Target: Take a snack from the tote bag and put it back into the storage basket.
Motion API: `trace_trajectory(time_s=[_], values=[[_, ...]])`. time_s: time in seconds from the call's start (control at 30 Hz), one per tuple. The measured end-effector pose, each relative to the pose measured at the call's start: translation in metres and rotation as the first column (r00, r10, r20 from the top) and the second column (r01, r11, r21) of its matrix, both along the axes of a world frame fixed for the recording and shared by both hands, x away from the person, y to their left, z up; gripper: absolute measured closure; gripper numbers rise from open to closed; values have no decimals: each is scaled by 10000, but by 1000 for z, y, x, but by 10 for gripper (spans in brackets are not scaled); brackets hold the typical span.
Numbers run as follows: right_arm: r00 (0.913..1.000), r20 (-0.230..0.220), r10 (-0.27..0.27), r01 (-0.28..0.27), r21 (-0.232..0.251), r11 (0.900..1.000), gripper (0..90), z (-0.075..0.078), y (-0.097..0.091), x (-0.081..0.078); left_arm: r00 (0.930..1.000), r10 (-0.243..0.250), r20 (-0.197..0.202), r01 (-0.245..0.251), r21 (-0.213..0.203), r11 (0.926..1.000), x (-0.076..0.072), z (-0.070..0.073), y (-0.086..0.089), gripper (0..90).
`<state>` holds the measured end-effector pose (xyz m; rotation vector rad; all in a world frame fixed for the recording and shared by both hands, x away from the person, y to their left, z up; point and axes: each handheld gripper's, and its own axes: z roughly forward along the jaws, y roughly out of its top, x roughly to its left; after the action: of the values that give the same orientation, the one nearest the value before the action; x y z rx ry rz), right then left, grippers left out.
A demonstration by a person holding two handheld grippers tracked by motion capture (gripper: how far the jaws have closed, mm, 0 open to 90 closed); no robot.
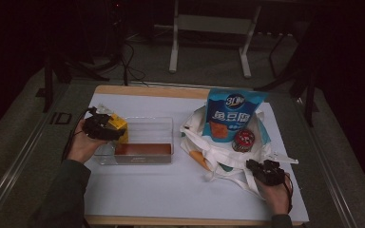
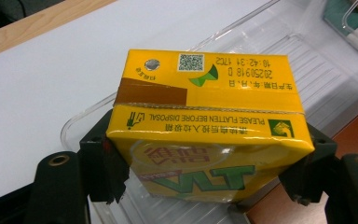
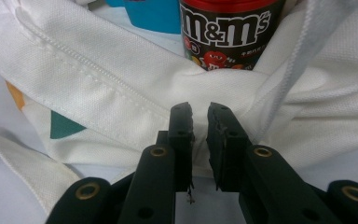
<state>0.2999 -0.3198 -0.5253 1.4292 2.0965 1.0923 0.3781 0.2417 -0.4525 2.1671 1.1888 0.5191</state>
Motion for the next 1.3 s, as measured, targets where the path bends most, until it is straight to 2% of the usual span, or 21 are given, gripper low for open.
trace_trajectory(time_s=[0.27, 0.4, 0.63, 0.97, 1.0, 1.07, 1.3], values=[[10000, -1, -4, 4, 7, 10000, 799, 0, 0, 0, 9998, 135, -109, -135, -20, 9999, -5, -9, 7, 283], [10000, 5, -8, 8, 9, 10000, 799, 0, 0, 0, 9998, 187, -94, -189, -135, 9997, -7, -10, 10, 282], [10000, 3, -7, 7, 16, 10000, 798, 0, 0, 0, 9998, 177, -109, -177, -31, 9998, -14, -12, 12, 277], [10000, 1, -8, 8, 22, 10000, 798, 0, 0, 0, 9992, 383, -131, -387, -290, 9988, -21, -13, 13, 261], [10000, 1, -8, 8, 22, 10000, 798, 0, 0, 0, 9992, 383, -131, -387, -290, 9988, -21, -13, 13, 259], [10000, 2, -7, 7, 27, 10000, 797, 0, 0, 0, 9993, 350, -165, -350, -35, 9994, -24, -12, 11, 242], [10000, 0, -5, 5, 22, 10000, 797, 0, 0, 0, 9990, 427, -129, -428, -74, 9991, -31, -11, 13, 236]])
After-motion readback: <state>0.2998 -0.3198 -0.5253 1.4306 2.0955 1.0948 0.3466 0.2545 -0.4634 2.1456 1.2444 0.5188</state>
